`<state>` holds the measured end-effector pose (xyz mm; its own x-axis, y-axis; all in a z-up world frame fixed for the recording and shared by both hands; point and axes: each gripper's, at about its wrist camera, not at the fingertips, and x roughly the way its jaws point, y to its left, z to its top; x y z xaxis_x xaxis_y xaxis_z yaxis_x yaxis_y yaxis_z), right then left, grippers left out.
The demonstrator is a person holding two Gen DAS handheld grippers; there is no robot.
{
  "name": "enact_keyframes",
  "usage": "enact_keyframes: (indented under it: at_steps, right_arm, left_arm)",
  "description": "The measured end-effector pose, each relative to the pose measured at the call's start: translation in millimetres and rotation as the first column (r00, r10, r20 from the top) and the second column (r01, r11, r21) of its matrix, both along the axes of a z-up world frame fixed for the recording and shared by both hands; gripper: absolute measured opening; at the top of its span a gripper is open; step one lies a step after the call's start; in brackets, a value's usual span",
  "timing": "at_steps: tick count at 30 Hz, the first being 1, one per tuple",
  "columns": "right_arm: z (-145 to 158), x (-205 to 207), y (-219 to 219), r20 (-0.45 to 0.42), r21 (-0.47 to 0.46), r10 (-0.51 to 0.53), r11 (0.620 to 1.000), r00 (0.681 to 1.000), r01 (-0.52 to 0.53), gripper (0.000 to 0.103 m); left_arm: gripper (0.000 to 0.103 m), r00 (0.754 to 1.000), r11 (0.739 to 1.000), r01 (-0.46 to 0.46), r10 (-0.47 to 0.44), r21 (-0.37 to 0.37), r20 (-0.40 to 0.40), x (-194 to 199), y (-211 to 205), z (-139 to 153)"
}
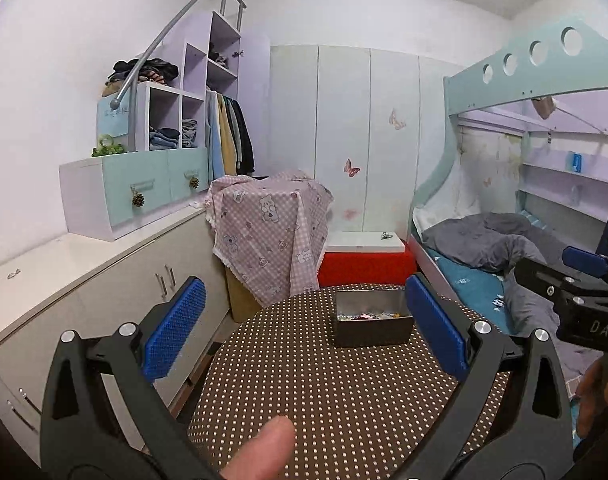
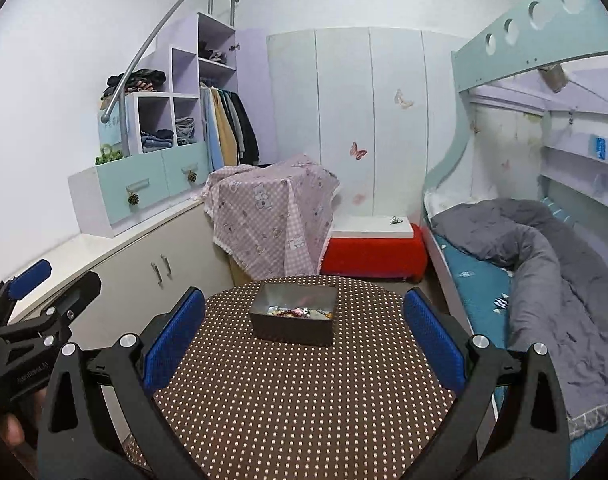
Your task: Organize jewelry
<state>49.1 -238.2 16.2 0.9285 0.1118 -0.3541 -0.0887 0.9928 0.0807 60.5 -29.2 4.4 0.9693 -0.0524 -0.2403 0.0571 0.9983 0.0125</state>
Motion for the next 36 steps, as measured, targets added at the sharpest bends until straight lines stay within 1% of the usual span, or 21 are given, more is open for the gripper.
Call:
enact_keyframes:
  at_steps: [5, 9, 13, 16, 21, 27, 29, 36]
  right_arm:
    - [-3, -25, 3, 0.031, -0.009, -0.024, 1.000, 0.999, 0.024, 0.096]
    - [-2, -37, 6, 0.054, -0.010, -0.036, 0.999, 0.998, 0.037, 0.096]
    - [-4, -40, 11, 0.054, -0.015, -0.039, 0.999, 0.998, 0.040, 0.096]
    - [-6, -40, 16, 0.050, -0.015, -0.026, 1.000, 0.998, 0.027, 0.096]
    - [-11, -42, 21, 0.044, -0.026, -0.013, 1.000, 0.999, 0.014, 0.096]
    - [-12, -43, 22, 0.044, -0.023, -0.014, 1.000, 0.999, 0.015, 0.096]
    - [-12, -44, 22, 0.044, -0.021, -0.015, 1.000, 0.999, 0.016, 0.096]
    - [-10, -45, 22, 0.048, -0.027, -0.012, 1.000, 0.999, 0.013, 0.096]
  left_arm:
    - [0.098, 1.000, 1.000, -0.003, 0.003, 0.006, 0.022, -24, 0, 4]
    - [0.098, 0.999, 1.000, -0.007, 0.007, 0.008, 0.037, -39, -1, 6]
    - [0.098, 0.999, 0.999, -0.028, 0.027, 0.019, 0.048, -47, 0, 6]
    - [0.098, 0.998, 0.999, -0.036, 0.035, 0.021, 0.051, -50, 2, 6]
    - [0.098, 0.999, 1.000, -0.005, 0.006, -0.008, 0.043, -52, 6, 6]
    - [0.098, 0.997, 0.999, 0.005, -0.002, -0.044, 0.082, -58, 12, 6]
    - [0.098, 0.997, 0.999, -0.005, 0.009, -0.044, 0.081, -57, 12, 7]
    - [0.098, 0.995, 0.999, -0.052, 0.052, -0.011, 0.083, -57, 5, 7]
